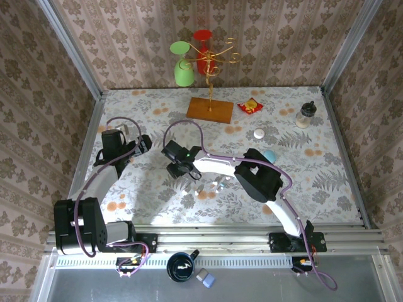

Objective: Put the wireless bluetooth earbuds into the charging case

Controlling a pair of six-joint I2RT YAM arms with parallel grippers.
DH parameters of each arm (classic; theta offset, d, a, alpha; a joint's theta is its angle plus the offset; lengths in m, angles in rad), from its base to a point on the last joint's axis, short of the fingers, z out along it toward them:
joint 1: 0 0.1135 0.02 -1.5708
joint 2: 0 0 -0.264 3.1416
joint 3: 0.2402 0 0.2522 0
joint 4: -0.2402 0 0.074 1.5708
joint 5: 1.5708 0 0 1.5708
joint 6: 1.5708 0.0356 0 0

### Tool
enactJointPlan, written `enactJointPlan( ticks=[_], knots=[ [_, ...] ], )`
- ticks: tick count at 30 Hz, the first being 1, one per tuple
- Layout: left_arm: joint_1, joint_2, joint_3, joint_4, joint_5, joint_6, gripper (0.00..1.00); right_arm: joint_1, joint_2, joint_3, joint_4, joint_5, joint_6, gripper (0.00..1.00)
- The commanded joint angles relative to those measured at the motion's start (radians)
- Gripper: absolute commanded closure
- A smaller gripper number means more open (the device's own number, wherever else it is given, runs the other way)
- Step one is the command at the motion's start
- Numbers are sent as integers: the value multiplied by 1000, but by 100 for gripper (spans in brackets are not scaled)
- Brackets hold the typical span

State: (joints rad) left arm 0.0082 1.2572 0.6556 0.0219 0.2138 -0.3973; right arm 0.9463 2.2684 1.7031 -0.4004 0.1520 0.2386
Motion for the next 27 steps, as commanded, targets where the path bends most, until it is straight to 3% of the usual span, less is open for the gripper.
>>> enactJointPlan(
  ticks=[1, 7, 16, 22, 27],
  knots=[
    [7, -24, 9, -22, 21, -15, 0, 4, 12, -4, -3, -20, -66, 50],
    [3, -34, 16, -40, 42, -19, 0, -4, -77, -112, 119, -12, -189, 52],
    [-5, -74, 65, -195, 158, -51, 0, -86, -331, -477, 518, -108, -407, 54],
    [-23, -70, 106, -285, 438, -90, 2, -153, -479, -619, 571, -223, -517, 55],
    [-100, -44, 98, -220, 668, -154, 1, -192, -574, -675, 577, -313, -537, 55]
  ],
)
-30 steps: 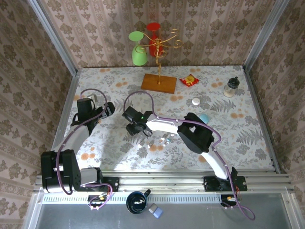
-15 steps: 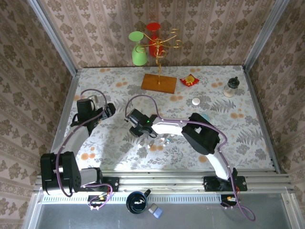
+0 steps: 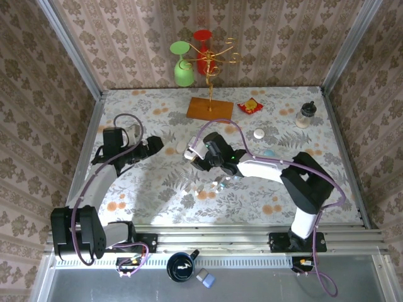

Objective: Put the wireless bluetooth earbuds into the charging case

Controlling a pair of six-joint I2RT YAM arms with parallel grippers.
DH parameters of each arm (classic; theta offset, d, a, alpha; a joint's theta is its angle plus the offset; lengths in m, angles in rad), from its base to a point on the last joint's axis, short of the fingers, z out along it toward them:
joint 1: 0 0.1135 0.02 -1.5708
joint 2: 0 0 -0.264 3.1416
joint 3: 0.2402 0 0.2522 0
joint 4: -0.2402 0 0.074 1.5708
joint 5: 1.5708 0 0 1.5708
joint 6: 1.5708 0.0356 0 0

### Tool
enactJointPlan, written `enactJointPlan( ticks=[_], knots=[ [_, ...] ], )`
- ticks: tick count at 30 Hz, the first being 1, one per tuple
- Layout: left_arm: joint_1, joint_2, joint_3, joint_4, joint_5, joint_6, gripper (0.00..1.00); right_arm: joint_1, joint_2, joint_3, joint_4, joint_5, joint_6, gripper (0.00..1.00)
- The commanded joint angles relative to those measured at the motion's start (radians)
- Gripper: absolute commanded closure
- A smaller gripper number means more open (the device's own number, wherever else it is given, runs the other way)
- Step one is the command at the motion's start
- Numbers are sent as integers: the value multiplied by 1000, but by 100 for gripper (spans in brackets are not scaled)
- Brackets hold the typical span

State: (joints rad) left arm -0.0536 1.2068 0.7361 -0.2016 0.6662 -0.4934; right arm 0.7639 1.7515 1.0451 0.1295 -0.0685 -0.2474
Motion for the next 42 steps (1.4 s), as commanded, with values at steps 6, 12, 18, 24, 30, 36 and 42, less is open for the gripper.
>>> enactJointPlan(
  ticks=[6, 12, 18, 24, 30, 36, 42],
  knots=[
    [-149, 44, 45, 42, 298, -76, 4, -21, -120, -28, 40, -182, -35, 55],
    [-205, 98, 63, 101, 324, -97, 13, -23, -148, -40, 63, -238, -3, 56],
    [-234, 128, 61, 170, 370, -136, 38, -25, -149, -34, 57, -234, 6, 56],
    [-249, 124, 59, 183, 377, -137, 48, -34, -152, -45, 92, -220, 35, 57],
    [-252, 122, 54, 185, 372, -126, 60, -37, -158, -48, 96, -197, 41, 57],
    [-253, 132, 55, 198, 356, -115, 77, -37, -173, -54, 95, -222, 36, 57],
    [-254, 131, 50, 220, 325, -67, 85, -39, -216, -66, 71, -242, 16, 33]
  ],
)
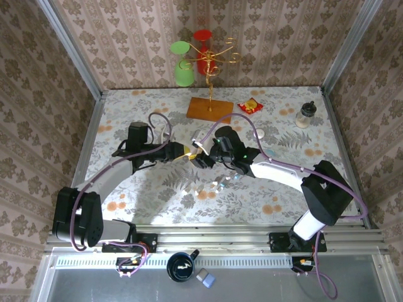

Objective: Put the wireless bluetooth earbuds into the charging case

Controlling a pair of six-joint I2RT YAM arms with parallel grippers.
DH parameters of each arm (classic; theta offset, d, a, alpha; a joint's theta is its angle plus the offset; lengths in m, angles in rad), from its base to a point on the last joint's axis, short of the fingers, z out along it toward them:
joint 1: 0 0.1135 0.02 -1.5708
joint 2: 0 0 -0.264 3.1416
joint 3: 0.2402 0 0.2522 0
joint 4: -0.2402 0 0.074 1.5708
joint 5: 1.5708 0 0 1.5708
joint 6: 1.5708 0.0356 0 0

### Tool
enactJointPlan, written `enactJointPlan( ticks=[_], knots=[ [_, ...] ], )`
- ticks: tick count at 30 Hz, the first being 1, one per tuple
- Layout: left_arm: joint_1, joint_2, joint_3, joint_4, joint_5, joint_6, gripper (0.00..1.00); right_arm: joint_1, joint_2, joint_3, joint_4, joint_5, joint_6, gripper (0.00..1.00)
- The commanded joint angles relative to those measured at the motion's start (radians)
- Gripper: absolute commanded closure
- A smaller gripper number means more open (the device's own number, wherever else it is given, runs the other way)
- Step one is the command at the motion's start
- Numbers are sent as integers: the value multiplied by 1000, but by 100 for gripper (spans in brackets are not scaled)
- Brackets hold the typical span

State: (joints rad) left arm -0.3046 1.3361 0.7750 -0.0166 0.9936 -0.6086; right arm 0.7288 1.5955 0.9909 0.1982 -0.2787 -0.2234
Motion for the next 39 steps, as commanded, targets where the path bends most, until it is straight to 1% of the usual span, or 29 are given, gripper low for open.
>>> enactJointPlan(
  ticks=[1, 2, 4, 6, 7, 8, 9, 10, 12, 14, 15, 17, 19, 22, 23, 24, 25, 28, 34, 37, 39],
  knots=[
    [-2, -4, 4, 50, -11, 56, 85, -8, -73, -18, -3, -43, -11, 25],
    [-2, -11, -7, 78, -21, 64, 86, -16, -90, -28, -3, -70, -8, 18],
    [-2, -29, -43, 183, -36, 72, 85, -39, -124, -49, -2, -143, 7, 11],
    [-4, -51, -94, 344, -76, 83, 82, -80, -164, -75, 11, -233, 49, 10],
    [-4, -57, -120, 423, -95, 93, 77, -98, -180, -89, 34, -259, 81, 9],
    [-9, -62, -154, 527, -120, 104, 76, -122, -196, -106, 65, -286, 126, 9],
    [-15, -62, -193, 648, -135, 124, 77, -143, -197, -116, 86, -310, 171, 9],
    [-21, -55, -227, 764, -139, 146, 79, -164, -234, -124, 105, -334, 219, 9],
    [-34, -23, -297, 1036, -130, 198, 84, -198, -256, -126, 113, -357, 289, 9],
    [-41, 33, -341, 1257, -122, 223, 88, -216, -270, -130, 108, -366, 316, 10],
    [-42, 59, -349, 1326, -112, 229, 92, -221, -277, -130, 104, -364, 321, 10],
    [-57, 81, -323, 1302, -100, 244, 95, -230, -285, -133, 100, -359, 332, 10],
    [-85, 92, -313, 1306, -77, 292, 96, -233, -290, -135, 91, -352, 331, 10],
    [-142, 89, -313, 1307, -72, 430, 95, -235, -295, -140, 85, -335, 336, 10],
    [-145, 87, -313, 1305, -67, 467, 95, -234, -298, -144, 88, -335, 336, 10],
    [-178, 87, -308, 1306, -55, 488, 97, -235, -300, -147, 91, -331, 334, 10],
    [-184, 89, -302, 1307, -44, 493, 100, -235, -299, -150, 91, -329, 328, 10],
    [-192, 96, -282, 1307, -55, 473, 100, -235, -304, -161, 97, -326, 304, 9],
    [-215, 86, -274, 1307, -66, 493, 100, -235, -294, -166, 100, -313, 255, 8],
    [-218, 95, -274, 1306, -48, 494, 100, -236, -296, -163, 132, -260, 305, 8],
    [-217, 95, -290, 1306, -57, 518, 100, -239, -305, -164, 157, -228, 346, 8]
  ],
)
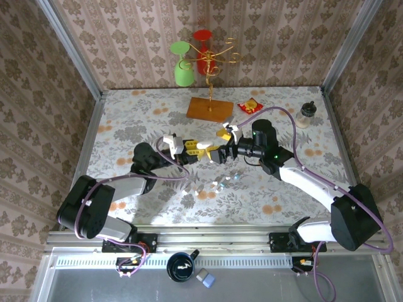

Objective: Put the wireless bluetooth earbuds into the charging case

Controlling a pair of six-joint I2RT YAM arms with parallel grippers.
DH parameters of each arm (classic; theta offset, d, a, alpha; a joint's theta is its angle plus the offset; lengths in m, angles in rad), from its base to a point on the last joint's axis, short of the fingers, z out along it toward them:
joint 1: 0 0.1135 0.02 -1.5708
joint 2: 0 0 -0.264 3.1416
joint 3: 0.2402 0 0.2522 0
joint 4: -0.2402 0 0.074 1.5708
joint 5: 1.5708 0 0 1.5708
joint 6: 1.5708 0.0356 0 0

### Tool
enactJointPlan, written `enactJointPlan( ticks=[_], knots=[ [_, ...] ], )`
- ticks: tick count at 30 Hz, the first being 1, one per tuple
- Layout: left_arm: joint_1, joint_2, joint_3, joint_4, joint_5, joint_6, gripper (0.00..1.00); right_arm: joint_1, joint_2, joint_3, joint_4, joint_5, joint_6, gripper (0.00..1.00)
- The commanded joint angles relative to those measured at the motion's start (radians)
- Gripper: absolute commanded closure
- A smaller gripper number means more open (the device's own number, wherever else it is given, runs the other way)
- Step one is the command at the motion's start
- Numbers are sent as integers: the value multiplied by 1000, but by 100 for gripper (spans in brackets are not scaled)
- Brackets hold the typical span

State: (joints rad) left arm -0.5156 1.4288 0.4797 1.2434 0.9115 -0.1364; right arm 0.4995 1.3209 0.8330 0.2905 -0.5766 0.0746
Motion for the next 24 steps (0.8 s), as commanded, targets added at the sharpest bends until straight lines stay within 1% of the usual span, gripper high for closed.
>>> enactJointPlan(
  ticks=[1, 6, 9, 11, 17, 20, 22, 24],
  knots=[
    [-6, 0, -3, 49, 14, 58, 100, -13, -33, -6, 76, 79, 64, 8],
    [-6, 2, -19, 47, 15, 91, 100, -31, -41, 0, 90, 154, 140, 10],
    [-7, 0, -24, 46, 27, 99, 100, -42, -37, 4, 86, 182, 186, 11],
    [-7, 1, -31, 47, 12, 108, 100, -47, -37, 0, 85, 181, 200, 11],
    [-3, 15, -36, 48, -4, 116, 100, -56, -77, -47, 107, 84, 194, 9],
    [6, 18, -30, 48, -10, 70, 100, -68, -98, -73, 116, 20, 204, 9],
    [14, 18, -18, 47, 23, 35, 100, -74, -104, -88, 127, -50, 211, 11],
    [19, 23, 0, 47, 82, -6, 100, -75, -103, -95, 129, -108, 211, 13]
  ],
)
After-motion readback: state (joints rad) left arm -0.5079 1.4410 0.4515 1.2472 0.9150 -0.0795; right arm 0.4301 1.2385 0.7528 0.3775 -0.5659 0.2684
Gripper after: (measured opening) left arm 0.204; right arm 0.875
